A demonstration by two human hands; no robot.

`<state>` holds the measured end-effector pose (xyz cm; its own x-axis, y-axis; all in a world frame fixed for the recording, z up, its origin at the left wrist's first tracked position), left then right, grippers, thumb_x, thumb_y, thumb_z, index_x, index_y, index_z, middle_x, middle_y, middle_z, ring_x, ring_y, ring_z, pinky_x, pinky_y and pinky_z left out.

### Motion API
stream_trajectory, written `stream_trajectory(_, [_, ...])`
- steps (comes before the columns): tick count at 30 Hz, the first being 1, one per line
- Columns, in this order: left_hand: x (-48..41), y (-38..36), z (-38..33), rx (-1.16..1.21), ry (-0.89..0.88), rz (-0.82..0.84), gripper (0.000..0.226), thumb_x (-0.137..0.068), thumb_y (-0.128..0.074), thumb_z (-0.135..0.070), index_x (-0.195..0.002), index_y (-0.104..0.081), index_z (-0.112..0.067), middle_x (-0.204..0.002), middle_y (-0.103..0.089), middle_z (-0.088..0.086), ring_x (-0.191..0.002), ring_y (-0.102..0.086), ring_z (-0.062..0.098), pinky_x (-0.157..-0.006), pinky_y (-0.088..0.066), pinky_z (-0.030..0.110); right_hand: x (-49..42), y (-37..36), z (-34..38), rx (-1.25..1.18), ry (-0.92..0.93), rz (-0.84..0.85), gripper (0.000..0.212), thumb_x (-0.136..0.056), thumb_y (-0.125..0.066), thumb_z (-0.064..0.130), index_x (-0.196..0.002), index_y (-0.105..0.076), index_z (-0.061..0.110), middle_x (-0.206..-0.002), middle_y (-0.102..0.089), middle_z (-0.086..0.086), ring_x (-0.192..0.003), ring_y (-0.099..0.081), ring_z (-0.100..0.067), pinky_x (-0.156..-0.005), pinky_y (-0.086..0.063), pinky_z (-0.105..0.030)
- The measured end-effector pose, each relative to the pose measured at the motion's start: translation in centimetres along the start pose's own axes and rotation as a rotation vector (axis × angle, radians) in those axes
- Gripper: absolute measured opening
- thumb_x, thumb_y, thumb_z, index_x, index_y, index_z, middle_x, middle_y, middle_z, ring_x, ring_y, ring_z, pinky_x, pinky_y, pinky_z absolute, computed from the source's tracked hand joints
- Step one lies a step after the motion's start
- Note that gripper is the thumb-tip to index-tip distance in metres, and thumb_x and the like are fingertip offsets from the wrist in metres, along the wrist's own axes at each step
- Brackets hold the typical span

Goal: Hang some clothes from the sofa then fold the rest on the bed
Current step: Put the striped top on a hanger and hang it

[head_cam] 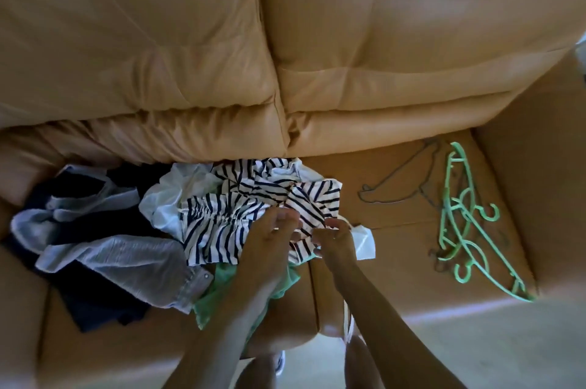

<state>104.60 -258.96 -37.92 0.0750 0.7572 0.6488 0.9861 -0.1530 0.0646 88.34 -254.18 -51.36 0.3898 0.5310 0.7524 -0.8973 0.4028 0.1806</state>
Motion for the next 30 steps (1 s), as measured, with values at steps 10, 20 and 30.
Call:
stream_trajectory(10, [-9.2,-2.7,10.7,0.015,0.138,-0.089,0.015,-0.101,-0.054,-0.027,-0.101,-0.067,-0.020,-0.095,-0.074,-0.004,-0.089,-0.071,0.011,-0.077,-0.054,0.026,-17.9,-0.6,-7.1,0.445,-0.075,-0.083,0.080,-0.077,-0.081,0.030,-0.144,-0.039,0.018,-0.139,-0.036,-0.011,-0.125,-0.048,-0.035,-0.103,-0.048,-0.049])
stream_trajectory(20, [-11.3,0.0,14.4,-0.050,0.141,-0.161,0.021,-0.103,-0.049,-0.027,-0.110,-0.066,-0.018,-0.099,-0.075,-0.002,-0.091,-0.072,0.015,-0.078,-0.055,0.029,-25.7,-5.1,-7.7,0.330,-0.139,-0.016,0.066,-0.087,-0.073,0.017,-0.144,-0.041,0.004,-0.134,-0.057,-0.016,-0.123,-0.058,-0.036,-0.101,-0.051,-0.041])
stream_trajectory(30, [-12.4,-1.1,10.5,-0.136,0.029,-0.173,0.017,-0.102,-0.052,-0.032,-0.106,-0.066,-0.026,-0.103,-0.072,-0.007,-0.094,-0.069,0.007,-0.093,-0.052,0.036,-15.4,-0.2,-2.0,-0.340,-0.029,0.168,0.012,-0.083,-0.045,0.006,-0.077,-0.054,0.007,-0.068,-0.062,-0.001,-0.070,-0.059,-0.021,-0.063,-0.045,-0.027])
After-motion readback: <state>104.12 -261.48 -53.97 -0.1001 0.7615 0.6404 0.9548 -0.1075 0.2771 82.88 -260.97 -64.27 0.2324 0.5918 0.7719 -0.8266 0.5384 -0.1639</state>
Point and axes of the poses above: each hand's wrist, its own x-axis away from the middle knuckle, its own y-axis out of the back of the hand, z = x × y, the point moved 9 cm from there along -x, towards the middle knuckle
